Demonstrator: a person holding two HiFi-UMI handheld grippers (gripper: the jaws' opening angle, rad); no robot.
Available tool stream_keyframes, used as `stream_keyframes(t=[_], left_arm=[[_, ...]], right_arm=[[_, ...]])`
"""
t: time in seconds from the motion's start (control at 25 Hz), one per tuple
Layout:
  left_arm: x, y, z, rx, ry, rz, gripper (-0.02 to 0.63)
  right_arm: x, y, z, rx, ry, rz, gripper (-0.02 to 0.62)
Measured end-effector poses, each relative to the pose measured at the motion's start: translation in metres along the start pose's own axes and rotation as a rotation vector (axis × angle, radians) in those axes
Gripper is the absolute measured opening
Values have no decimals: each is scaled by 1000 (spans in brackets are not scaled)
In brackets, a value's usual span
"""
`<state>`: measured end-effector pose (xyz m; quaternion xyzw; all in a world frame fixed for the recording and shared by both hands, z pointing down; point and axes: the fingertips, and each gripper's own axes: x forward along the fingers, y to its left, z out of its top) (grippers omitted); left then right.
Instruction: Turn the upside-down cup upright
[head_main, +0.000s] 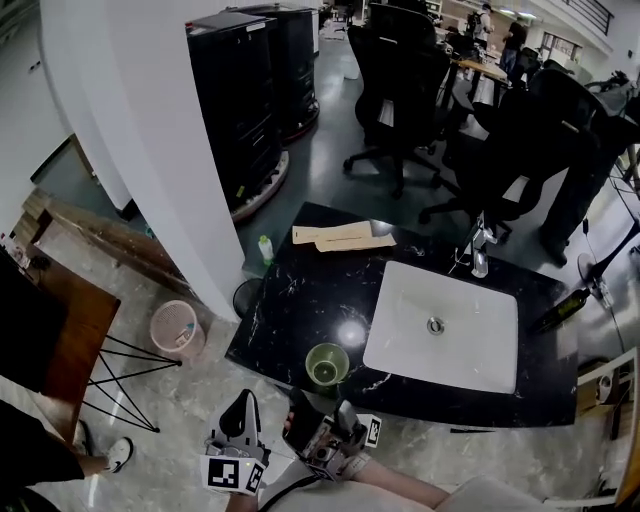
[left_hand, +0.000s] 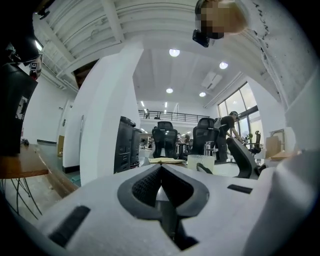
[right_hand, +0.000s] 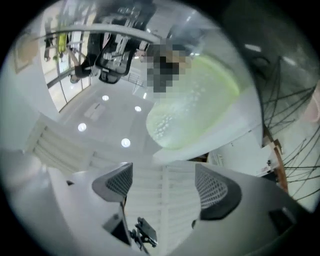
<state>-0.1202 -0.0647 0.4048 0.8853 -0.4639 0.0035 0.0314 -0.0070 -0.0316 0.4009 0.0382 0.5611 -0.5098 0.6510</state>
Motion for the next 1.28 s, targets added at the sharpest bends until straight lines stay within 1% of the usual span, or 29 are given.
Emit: stream_keyframes(t=[0.04,0.08,0.12,0.2,0.24,0.28,0.36,0.48,0.56,0.72,0.84,0.96,1.12,1.28], left_arm=[[3,-3,2,-2,-8,-9,6],[7,-6,4,-4,-16,-19,6],[11,-10,6,-6,-23,-31,7],[20,-19,11,-6,-35,-59,6],[23,-24,14,-6,-40,-73,7],[26,-29,17,-7,-45,-85,6],[31,-37,23,-5,-54,-101,6],[36,-47,32,2,-67,-106,6],[40,-55,35,-10,-69,-110,6],[45,-68,41,-40,-69,-116,6],[47,-74,45,-43,-76,-120,6],[49,-77,47,-39,-90,-118,6],[46,-81,46,-39,-93,-114,8],[41,-82,42,-49,-83,-103,6]], right_arm=[[3,6,-8,-52,57,-32,389],[6,13,-15,-107,114,-64,333],[9,18,-21,-167,170,-104,241],[10,21,-28,-301,268,-214,69],[9,22,-28,-367,309,-269,36],[9,23,-27,-425,342,-317,18],[6,26,-23,-522,394,-395,8],[9,32,-21,-647,470,-486,8],[11,35,-23,-743,536,-545,8],[10,39,-22,-957,669,-650,8],[7,41,-13,-1087,729,-726,8],[5,44,-3,-1150,743,-763,8],[2,46,2,-1182,738,-795,8],[-2,44,-1,-1195,747,-809,8]])
